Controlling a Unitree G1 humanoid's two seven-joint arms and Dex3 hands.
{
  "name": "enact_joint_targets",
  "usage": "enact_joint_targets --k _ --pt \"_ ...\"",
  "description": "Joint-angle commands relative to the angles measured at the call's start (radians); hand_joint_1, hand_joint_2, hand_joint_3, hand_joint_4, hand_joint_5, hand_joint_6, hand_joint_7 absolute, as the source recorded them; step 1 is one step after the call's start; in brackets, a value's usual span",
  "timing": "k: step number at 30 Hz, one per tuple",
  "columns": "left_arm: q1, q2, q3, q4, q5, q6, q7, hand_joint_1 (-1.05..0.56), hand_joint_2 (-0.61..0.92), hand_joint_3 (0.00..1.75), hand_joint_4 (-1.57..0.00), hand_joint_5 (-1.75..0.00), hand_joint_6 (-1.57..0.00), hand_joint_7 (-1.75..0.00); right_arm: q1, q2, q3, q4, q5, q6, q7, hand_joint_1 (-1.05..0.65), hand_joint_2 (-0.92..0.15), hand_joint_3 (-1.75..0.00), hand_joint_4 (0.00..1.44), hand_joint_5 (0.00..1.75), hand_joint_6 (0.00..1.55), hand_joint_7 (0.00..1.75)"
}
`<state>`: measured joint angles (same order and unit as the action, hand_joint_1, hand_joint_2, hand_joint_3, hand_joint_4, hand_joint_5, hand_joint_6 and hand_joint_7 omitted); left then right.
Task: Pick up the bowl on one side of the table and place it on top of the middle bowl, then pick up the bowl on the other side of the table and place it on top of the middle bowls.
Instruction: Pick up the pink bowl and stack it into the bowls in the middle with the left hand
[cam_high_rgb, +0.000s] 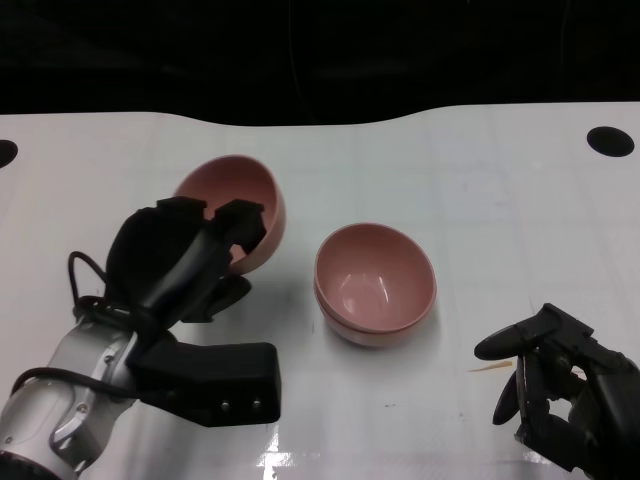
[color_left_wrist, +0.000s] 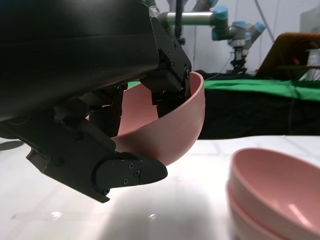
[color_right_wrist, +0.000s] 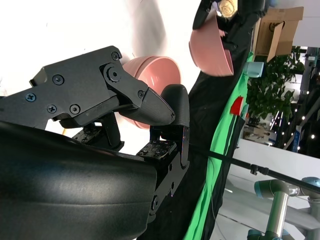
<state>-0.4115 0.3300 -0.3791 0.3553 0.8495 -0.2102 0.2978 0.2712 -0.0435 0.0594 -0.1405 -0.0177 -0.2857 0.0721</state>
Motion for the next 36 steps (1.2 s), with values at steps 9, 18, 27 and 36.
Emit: enact_joint_targets --k 9,18,27,36 --pt "-0.125 -0.075 -0.059 0.071 -0.039 -0.107 -0.01 -0.24 0.61 0.8 -0.8 -1.72 -0.84 -1.22 0.004 0.005 0.0 -0.019 0.003 0.027 -0.001 -0.07 -0.47 -1.24 0.78 1.67 0.72 1.37" --pt "-0.189 -0.108 -0.138 0.117 -0.003 -0.139 -0.041 -0.23 0.71 0.63 -0.78 -1.72 -0.77 -1.42 0.003 0.005 0.0 -0.014 0.004 0.024 -0.002 -0.08 -0.47 -1.23 0.79 1.66 0.74 1.35" --pt "-0.248 -0.113 -0.222 0.142 0.073 -0.096 -0.124 -0.3 0.85 0.12 -0.8 -1.67 -1.0 -0.67 0.007 0.007 0.002 -0.023 0.008 0.037 0.001 -0.08 -0.48 -1.22 0.79 1.65 0.74 1.33" --pt "-0.256 -0.112 -0.246 0.141 0.078 -0.069 -0.195 -0.33 0.89 0.01 -0.8 -1.43 -1.07 -0.38 0.009 0.006 0.004 -0.03 0.009 0.045 0.001 -0.08 -0.5 -1.19 0.79 1.65 0.74 1.33"
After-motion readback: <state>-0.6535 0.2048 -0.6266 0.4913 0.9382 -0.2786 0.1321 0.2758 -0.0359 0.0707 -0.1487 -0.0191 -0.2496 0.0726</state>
